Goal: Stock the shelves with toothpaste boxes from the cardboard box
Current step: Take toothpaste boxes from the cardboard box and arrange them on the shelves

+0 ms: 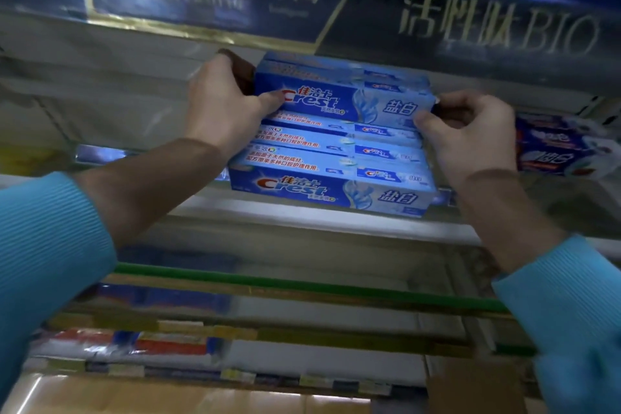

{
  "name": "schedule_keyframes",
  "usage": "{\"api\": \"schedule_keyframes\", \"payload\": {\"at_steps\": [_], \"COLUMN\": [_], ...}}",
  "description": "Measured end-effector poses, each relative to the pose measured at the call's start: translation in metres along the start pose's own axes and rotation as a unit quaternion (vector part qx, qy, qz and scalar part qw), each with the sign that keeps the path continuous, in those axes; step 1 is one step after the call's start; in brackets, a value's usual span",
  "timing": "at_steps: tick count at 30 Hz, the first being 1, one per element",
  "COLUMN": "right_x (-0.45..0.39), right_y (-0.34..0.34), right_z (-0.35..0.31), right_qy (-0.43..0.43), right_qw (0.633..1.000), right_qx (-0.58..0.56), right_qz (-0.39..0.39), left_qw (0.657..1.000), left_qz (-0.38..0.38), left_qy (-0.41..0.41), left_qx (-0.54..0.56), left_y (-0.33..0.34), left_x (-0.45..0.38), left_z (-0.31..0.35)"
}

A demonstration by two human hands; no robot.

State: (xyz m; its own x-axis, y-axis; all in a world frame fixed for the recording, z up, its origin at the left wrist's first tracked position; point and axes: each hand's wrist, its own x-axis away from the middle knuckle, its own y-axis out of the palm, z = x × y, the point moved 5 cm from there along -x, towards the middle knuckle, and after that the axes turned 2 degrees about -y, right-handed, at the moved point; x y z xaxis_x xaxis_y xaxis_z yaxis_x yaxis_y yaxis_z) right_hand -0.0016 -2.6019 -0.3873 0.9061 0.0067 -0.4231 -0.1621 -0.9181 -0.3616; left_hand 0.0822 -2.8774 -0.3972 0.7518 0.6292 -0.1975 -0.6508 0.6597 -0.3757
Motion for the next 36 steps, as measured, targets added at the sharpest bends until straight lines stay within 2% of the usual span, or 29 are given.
{"api": "schedule_keyframes", "payload": {"at_steps": [6, 9, 11, 14, 17, 19, 22, 27, 30, 33, 36], "right_x": [0.001, 0.01, 0.018, 0.03, 0.049, 0.062, 0.087, 0.132, 0.159, 0.191, 0.215], "right_y": [-0.001, -0.012, -0.028, -0.067, -0.118, -0.157, -0.219, -0.315, -0.355, -0.378, -0.387], "right_z": [0.004, -0.003, -0.007, -0.007, 0.0, 0.008, 0.033, 0.088, 0.123, 0.153, 0.172], "right_qy": [0.005, 0.012, 0.019, 0.055, 0.082, 0.086, 0.144, 0.213, 0.264, 0.296, 0.323], "right_qw": [1.0, 0.999, 0.999, 0.997, 0.994, 0.993, 0.983, 0.969, 0.954, 0.94, 0.925], "right_qx": [-0.003, -0.024, -0.024, -0.024, -0.021, -0.006, 0.032, 0.049, 0.053, 0.063, 0.046], "right_qz": [-0.007, -0.026, -0.03, -0.037, -0.068, -0.085, -0.108, -0.117, -0.131, -0.157, -0.195], "left_qw": [1.0, 0.998, 0.995, 0.983, 0.965, 0.96, 0.956, 0.951, 0.951, 0.945, 0.907], "left_qz": [-0.019, 0.027, 0.065, 0.089, 0.028, -0.033, -0.124, -0.209, -0.256, -0.296, -0.296], "left_qy": [-0.006, -0.003, 0.028, 0.127, 0.227, 0.245, 0.241, 0.211, 0.154, 0.03, -0.164], "left_qx": [-0.007, -0.053, -0.075, -0.102, -0.125, -0.127, -0.114, -0.081, -0.078, -0.133, -0.25], "left_y": [0.0, -0.008, -0.015, -0.013, 0.013, 0.038, 0.083, 0.159, 0.208, 0.251, 0.27], "left_x": [-0.003, 0.008, 0.029, 0.08, 0.145, 0.185, 0.243, 0.329, 0.367, 0.398, 0.424], "left_z": [-0.006, -0.003, 0.008, 0.036, 0.062, 0.07, 0.086, 0.119, 0.118, 0.091, 0.051]}}
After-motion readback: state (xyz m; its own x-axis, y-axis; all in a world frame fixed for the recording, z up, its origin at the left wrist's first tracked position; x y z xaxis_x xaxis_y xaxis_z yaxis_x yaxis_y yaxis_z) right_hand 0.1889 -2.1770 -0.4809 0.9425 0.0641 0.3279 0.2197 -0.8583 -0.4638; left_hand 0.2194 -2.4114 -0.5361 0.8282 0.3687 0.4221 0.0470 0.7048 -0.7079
